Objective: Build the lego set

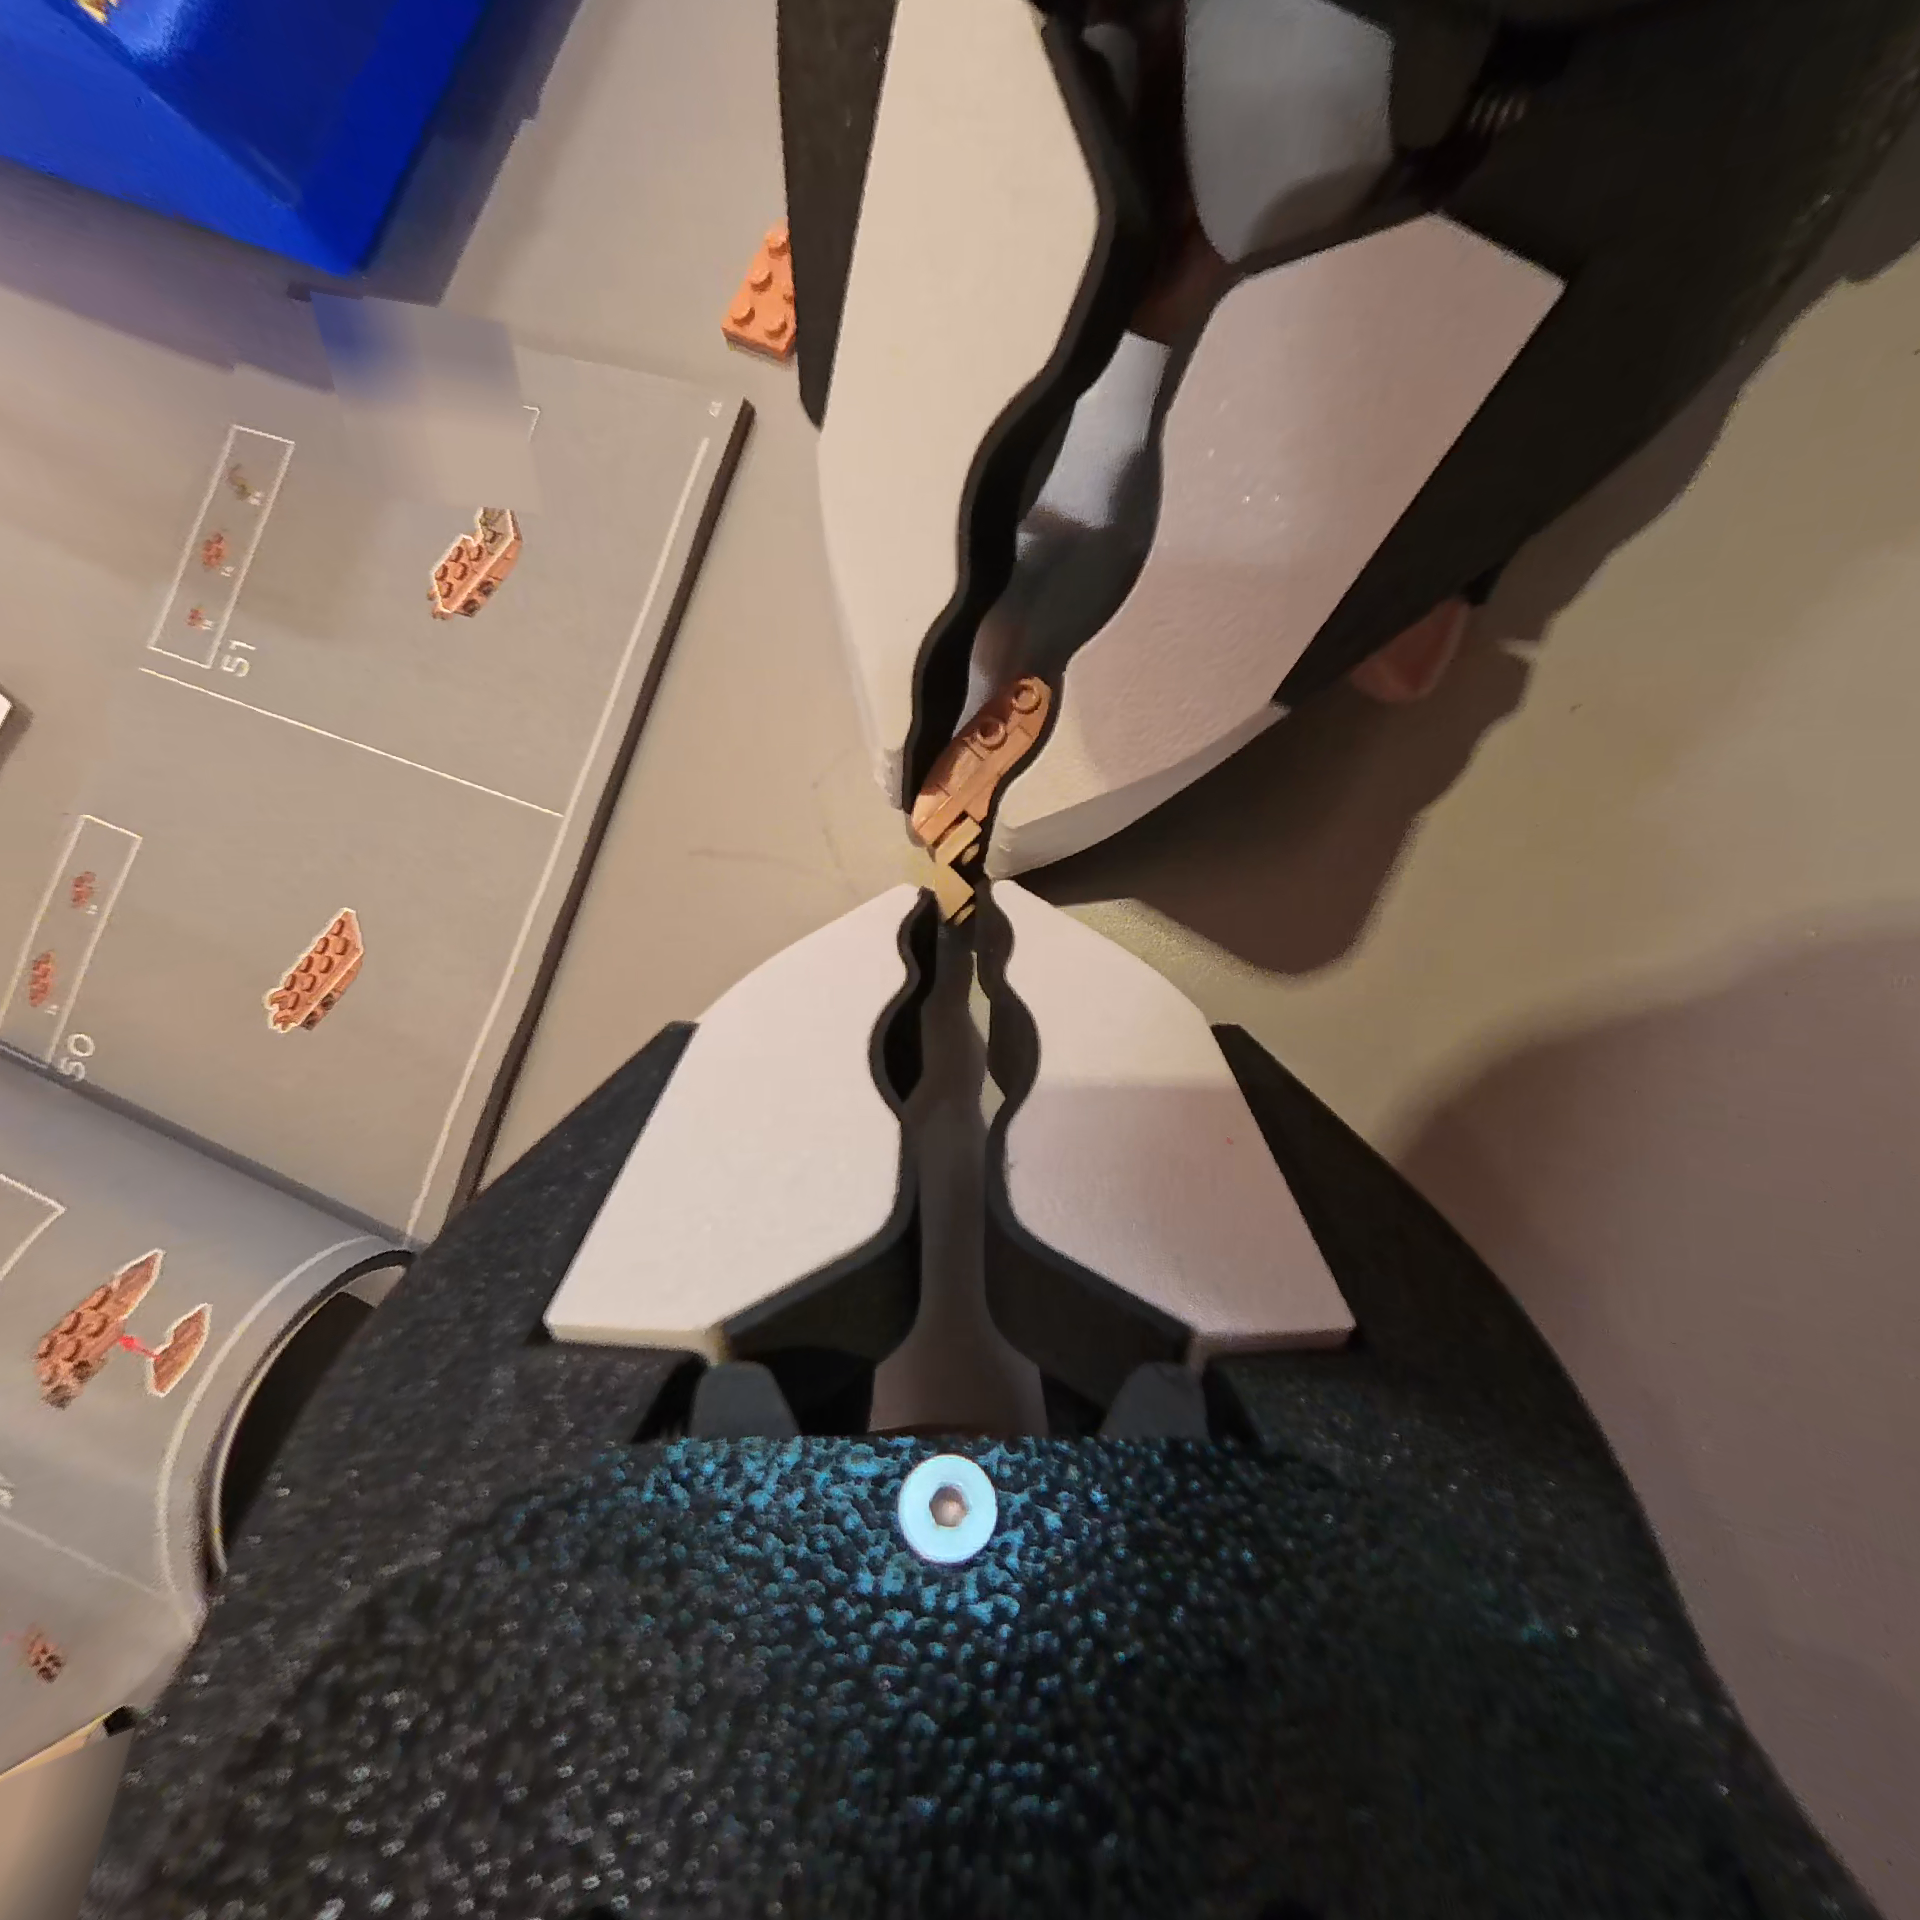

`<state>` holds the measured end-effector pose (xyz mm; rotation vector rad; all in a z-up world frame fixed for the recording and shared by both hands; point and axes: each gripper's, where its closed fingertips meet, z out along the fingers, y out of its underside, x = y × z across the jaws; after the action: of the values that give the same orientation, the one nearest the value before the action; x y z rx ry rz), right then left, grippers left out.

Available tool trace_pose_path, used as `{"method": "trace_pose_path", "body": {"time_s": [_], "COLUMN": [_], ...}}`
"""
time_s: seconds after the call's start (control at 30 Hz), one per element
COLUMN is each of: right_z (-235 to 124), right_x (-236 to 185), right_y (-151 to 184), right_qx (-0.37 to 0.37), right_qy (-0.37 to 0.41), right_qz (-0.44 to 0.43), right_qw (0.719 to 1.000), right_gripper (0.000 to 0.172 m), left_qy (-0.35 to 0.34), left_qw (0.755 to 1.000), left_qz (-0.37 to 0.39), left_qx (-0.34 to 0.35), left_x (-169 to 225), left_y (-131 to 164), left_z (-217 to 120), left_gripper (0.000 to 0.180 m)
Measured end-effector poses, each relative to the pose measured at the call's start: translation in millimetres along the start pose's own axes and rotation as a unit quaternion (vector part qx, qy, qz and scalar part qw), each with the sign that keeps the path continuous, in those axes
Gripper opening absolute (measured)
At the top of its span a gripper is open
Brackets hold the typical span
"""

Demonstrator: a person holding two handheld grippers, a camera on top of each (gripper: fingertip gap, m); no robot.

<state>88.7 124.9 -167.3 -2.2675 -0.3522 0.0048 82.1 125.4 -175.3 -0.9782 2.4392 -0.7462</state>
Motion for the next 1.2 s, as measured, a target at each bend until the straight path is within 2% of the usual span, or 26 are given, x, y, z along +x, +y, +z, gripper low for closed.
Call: {"method": "trace_pose_path", "body": {"time_s": [0.2,0.4,0.53,0.63,0.93,1.2], "right_z": [-4.6,-14.5,-22.7,-27.2,-30.1,-31.7], "right_x": [0.3,0.5,-0.6,0.6,-5.6,-3.0], "right_y": [-7.2,-17.7,-24.9,-27.5,-30.6,-32.0], "right_qx": [0.026,0.07,0.104,0.114,0.111,0.113], "right_qy": [-0.003,-0.035,-0.061,-0.052,-0.026,-0.013], "right_qz": [-0.008,0.02,0.03,0.008,-0.051,-0.048], "right_qw": [1.0,0.997,0.992,0.992,0.992,0.992], "right_gripper": [0.014,0.014,0.014,0.014,0.014,0.014], "left_qy": [0.015,0.033,0.053,0.069,0.041,0.018], "left_qw": [1.0,0.998,0.995,0.989,0.987,0.987], "left_qz": [-0.005,-0.008,-0.011,-0.011,0.064,0.072], "left_qx": [0.02,0.045,0.086,0.127,0.141,0.139], "left_x": [0.8,1.0,0.3,0.0,3.7,0.6], "left_y": [-3.7,-8.9,-18.1,-27.0,-32.6,-34.8], "left_z": [-5.2,-12.9,-25.6,-37.0,-38.7,-39.7], "left_gripper": [0.012,0.016,0.017,0.016,0.008,0.008]}}
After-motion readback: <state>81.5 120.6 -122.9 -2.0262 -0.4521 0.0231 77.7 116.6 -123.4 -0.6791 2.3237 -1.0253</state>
